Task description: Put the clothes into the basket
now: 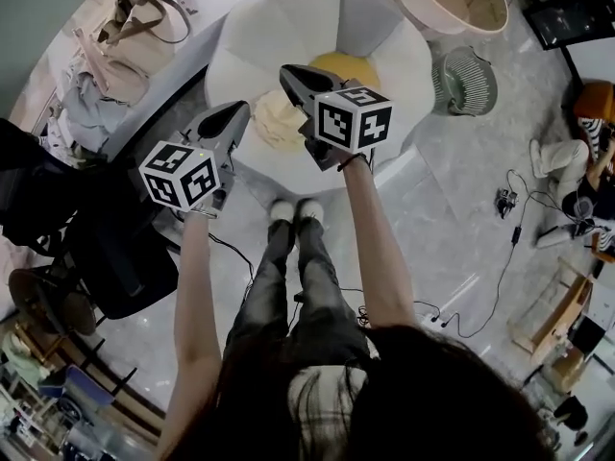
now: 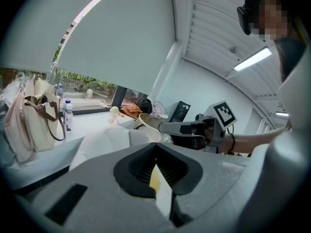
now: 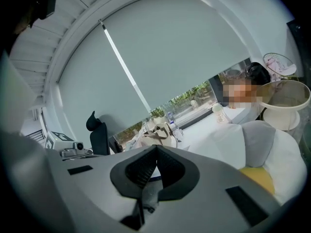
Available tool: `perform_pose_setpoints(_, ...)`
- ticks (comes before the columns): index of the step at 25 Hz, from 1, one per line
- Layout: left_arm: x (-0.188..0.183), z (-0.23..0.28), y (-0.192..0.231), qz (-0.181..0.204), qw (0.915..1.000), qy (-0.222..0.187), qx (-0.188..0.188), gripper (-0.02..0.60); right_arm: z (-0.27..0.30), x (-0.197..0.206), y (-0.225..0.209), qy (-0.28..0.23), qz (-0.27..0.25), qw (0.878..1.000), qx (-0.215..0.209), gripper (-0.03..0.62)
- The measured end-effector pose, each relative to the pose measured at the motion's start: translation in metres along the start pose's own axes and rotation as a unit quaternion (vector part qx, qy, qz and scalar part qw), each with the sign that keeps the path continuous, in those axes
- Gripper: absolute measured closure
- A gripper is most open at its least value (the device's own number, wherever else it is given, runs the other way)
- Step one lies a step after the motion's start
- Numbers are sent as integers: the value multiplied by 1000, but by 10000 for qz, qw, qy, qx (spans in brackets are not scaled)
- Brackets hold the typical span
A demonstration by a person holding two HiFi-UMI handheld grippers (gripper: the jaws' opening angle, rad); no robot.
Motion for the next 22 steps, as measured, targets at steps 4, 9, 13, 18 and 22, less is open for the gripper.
perform_pose_setpoints(4, 11, 20, 17, -189, 9998, -21, 43, 571, 18, 8, -18, 124, 91, 9999, 17, 585)
perform_pose_setpoints(9, 27, 38, 26, -313, 9995, 82, 64, 571, 34, 23, -31, 419, -9, 9991, -30, 585)
perform_pose_setpoints(13, 36, 49, 37, -354, 9992, 160, 67, 571, 46, 35, -45, 573, 25, 9983, -78, 585)
perform_pose_setpoints(18, 51, 62, 57, -399, 9988, 280, 39, 571, 65, 53, -64, 865, 31, 9962, -75, 585)
perform_pose_setpoints(22, 70, 75, 71, -628, 9975, 311, -10, 571, 75, 73, -80, 1128, 103, 9935, -59, 585)
Point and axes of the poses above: the fingertips, and each gripper's own axes: z forward along the fingers, y to its left, x out of its underside, the point moved 10 cm from there along -z, backward along the fingers, and after that the axes turned 10 degrees about y, right-handed, at the moved point
